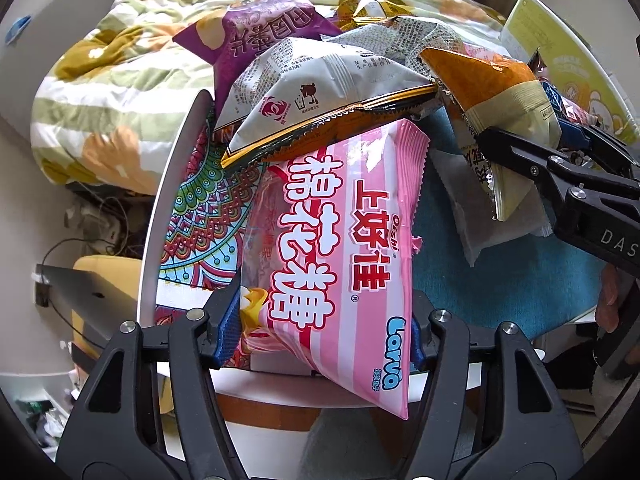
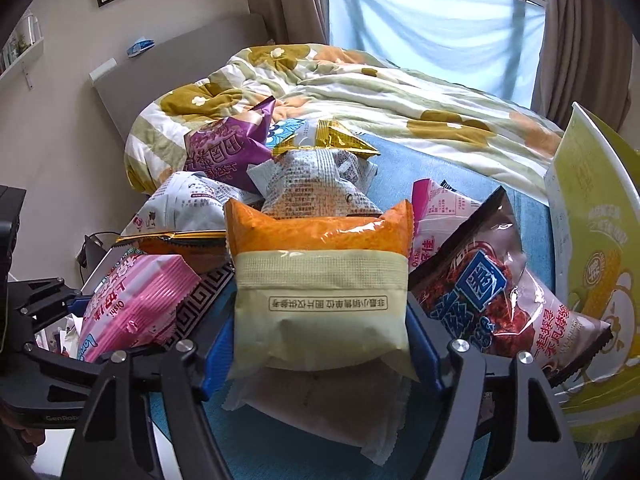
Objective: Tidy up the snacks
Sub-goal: 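Grasp the pink cotton-candy bag with the left tool while the right grasps the orange-topped bag, then carry both bags into the yellow box and open both tools to release them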
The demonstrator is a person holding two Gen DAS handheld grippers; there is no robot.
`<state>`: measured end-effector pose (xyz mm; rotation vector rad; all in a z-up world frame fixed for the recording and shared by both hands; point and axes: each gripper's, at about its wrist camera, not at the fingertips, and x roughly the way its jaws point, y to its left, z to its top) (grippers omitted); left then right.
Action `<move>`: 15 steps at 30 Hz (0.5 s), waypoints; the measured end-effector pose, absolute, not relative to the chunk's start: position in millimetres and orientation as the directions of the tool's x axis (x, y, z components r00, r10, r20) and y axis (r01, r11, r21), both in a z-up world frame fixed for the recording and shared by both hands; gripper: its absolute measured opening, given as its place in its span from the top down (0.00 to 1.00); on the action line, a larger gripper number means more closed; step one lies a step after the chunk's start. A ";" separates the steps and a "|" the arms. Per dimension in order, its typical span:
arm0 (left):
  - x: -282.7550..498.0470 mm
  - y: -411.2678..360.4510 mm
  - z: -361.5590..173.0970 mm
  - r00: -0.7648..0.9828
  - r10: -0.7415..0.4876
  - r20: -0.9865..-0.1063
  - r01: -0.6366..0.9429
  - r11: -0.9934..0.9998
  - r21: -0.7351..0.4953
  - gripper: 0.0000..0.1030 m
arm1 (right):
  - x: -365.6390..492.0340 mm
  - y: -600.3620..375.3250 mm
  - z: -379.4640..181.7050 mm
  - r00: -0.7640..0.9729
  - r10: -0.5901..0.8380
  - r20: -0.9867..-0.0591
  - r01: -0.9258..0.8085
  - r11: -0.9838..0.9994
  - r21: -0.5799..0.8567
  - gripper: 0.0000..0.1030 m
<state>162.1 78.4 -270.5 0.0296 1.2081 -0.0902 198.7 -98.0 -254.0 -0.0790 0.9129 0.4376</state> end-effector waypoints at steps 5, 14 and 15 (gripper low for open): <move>156.6 78.6 -261.7 0.365 -0.061 -0.929 0.092 0.995 -0.030 0.43 | 190.8 -100.6 -242.8 0.545 0.336 -0.768 -0.382 0.915 0.130 0.32; 136.7 79.9 -228.1 0.418 -0.076 -0.905 0.114 0.993 -0.031 0.44 | 173.6 -107.6 -213.8 0.579 0.341 -0.741 -0.362 0.921 0.141 0.32; 135.3 78.9 -223.1 0.424 -0.081 -0.902 0.119 0.992 -0.033 0.44 | 170.9 -108.9 -208.5 0.586 0.341 -0.736 -0.359 0.923 0.141 0.32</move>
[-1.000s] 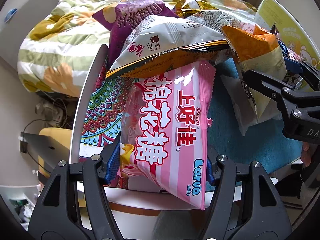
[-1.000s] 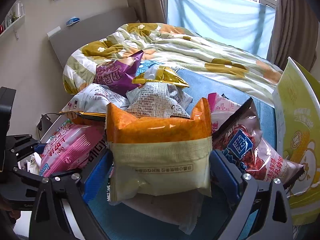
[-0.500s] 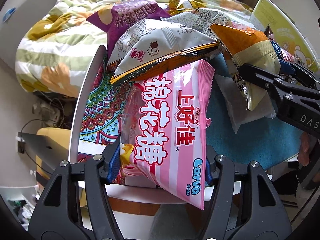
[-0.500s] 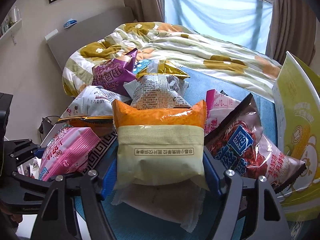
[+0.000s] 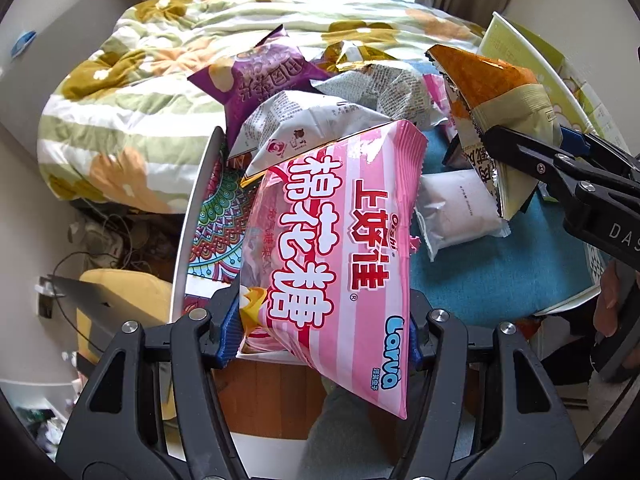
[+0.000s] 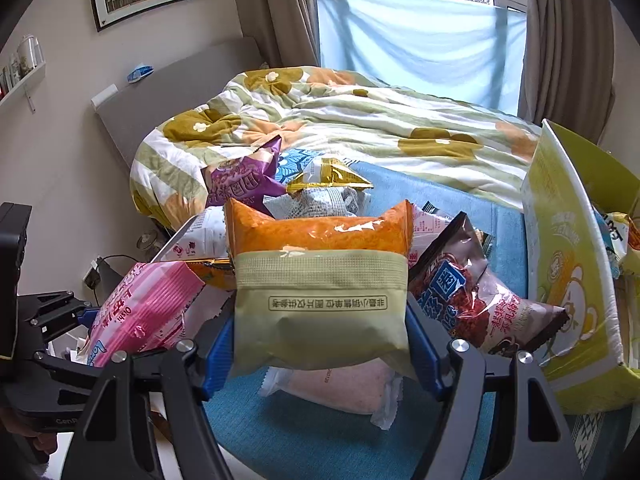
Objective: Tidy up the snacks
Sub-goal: 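Carry both bags into the yellow box and open both tools to release them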
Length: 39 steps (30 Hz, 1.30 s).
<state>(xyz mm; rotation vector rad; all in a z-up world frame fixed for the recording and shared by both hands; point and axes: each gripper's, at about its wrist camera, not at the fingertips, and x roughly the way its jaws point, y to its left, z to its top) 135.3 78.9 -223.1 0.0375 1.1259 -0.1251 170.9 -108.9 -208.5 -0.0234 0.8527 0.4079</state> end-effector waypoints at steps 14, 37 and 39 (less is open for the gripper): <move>148.6 10.0 -122.0 0.563 -0.216 -0.798 0.286 0.956 -0.057 0.44 | 131.7 -170.7 -124.3 0.696 0.252 -0.673 -0.203 0.967 0.153 0.32; 241.8 -280.1 -129.2 0.459 -0.291 -0.840 0.387 0.916 -0.106 0.43 | 164.7 -422.5 -92.4 0.701 0.119 -0.703 -0.003 0.986 0.165 0.32; 249.9 -295.3 -140.8 0.446 -0.259 -0.857 0.378 0.922 -0.082 0.42 | 170.5 -436.0 -96.8 0.691 0.127 -0.712 -0.002 0.985 0.175 0.32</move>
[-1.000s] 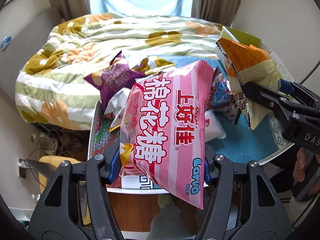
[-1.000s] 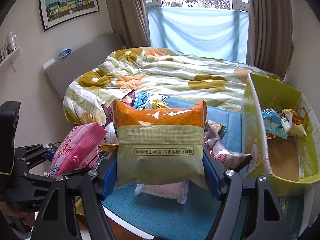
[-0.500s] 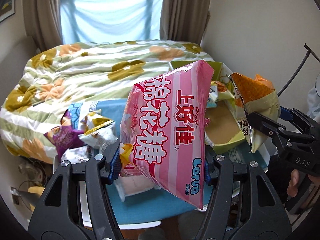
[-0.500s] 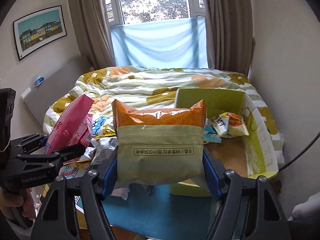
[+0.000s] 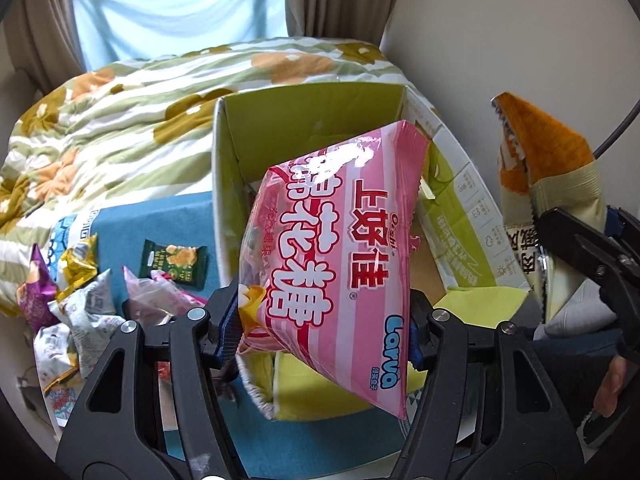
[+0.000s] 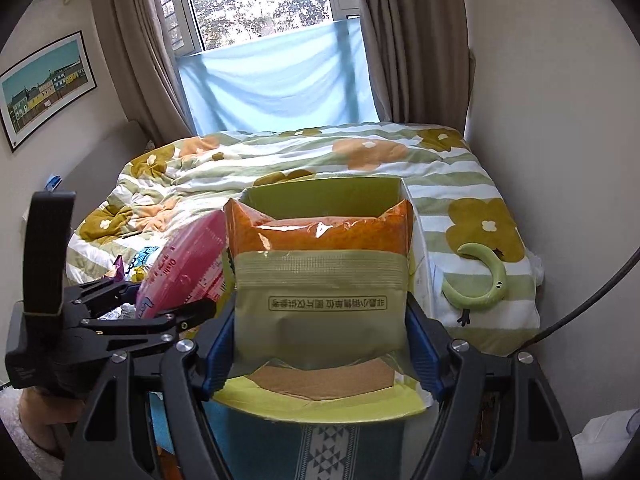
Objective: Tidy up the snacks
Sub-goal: 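Carry both bags into the yellow box and open both tools to release them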
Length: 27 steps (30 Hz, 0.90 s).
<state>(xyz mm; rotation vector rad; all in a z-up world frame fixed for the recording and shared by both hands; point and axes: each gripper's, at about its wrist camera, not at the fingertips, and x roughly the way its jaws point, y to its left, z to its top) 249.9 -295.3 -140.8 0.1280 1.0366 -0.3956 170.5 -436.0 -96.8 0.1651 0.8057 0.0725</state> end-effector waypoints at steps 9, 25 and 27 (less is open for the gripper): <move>252.0 -322.6 -161.8 0.421 -0.183 -0.888 0.373 0.928 -0.015 0.02 | 189.5 -464.5 -115.4 0.647 0.192 -0.738 -0.028 0.973 0.229 0.32; 236.6 -263.5 -117.3 0.496 -0.204 -0.844 0.350 0.937 -0.021 0.02 | 207.4 -440.4 -126.5 0.582 0.227 -0.780 -0.045 0.968 0.248 0.30; 238.2 -255.5 -113.5 0.505 -0.209 -0.838 0.338 0.941 -0.032 0.02 | 214.1 -433.1 -131.2 0.571 0.233 -0.787 -0.042 0.966 0.256 0.30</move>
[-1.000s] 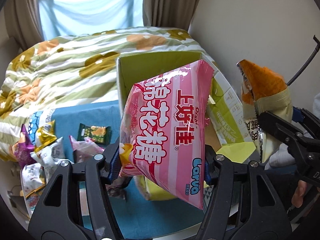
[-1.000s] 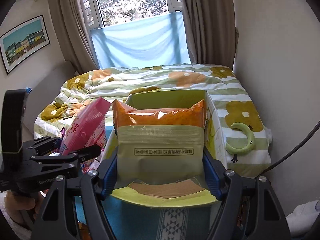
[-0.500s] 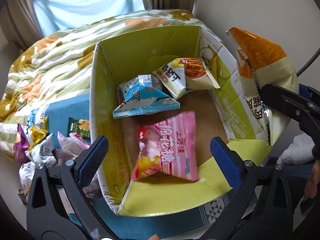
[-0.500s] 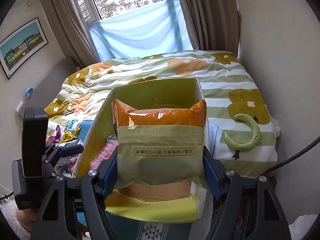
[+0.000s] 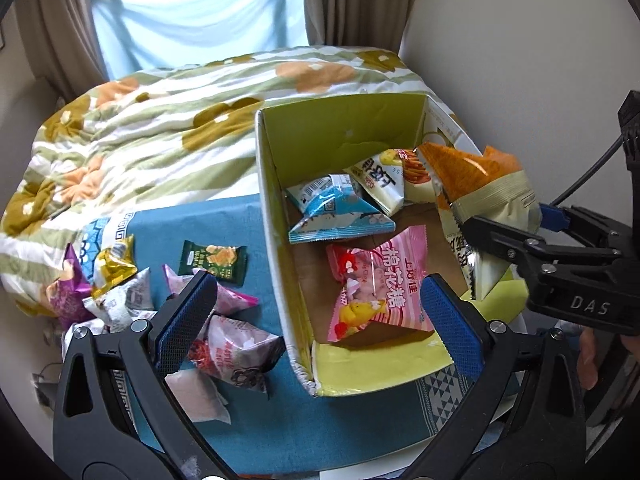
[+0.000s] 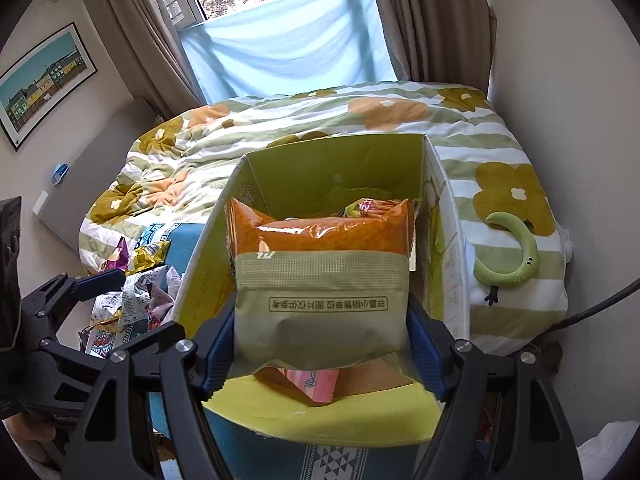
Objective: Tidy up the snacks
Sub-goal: 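Carry both bags into the yellow box and open both tools to release them, then move both tools back over the remaining snack bags on the table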
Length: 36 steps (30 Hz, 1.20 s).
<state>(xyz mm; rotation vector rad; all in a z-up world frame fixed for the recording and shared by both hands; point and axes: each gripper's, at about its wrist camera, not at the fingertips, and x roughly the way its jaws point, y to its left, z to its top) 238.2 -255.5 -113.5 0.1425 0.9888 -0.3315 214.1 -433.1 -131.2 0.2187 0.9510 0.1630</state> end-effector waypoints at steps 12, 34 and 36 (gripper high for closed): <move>248.8 -237.6 -132.3 0.471 -0.203 -0.859 0.318 0.947 -0.050 0.02 | 223.6 -427.2 -158.2 0.563 0.186 -0.805 0.071 0.960 0.272 0.05; 199.9 -232.9 -103.9 0.551 -0.193 -0.812 0.261 0.964 -0.052 0.02 | 185.2 -422.5 -126.8 0.603 0.194 -0.774 -0.023 0.974 0.226 0.01; 191.8 -224.3 -96.6 0.570 -0.174 -0.803 0.231 0.972 -0.047 0.02 | 183.9 -416.3 -119.0 0.615 0.211 -0.760 -0.059 0.973 0.223 0.01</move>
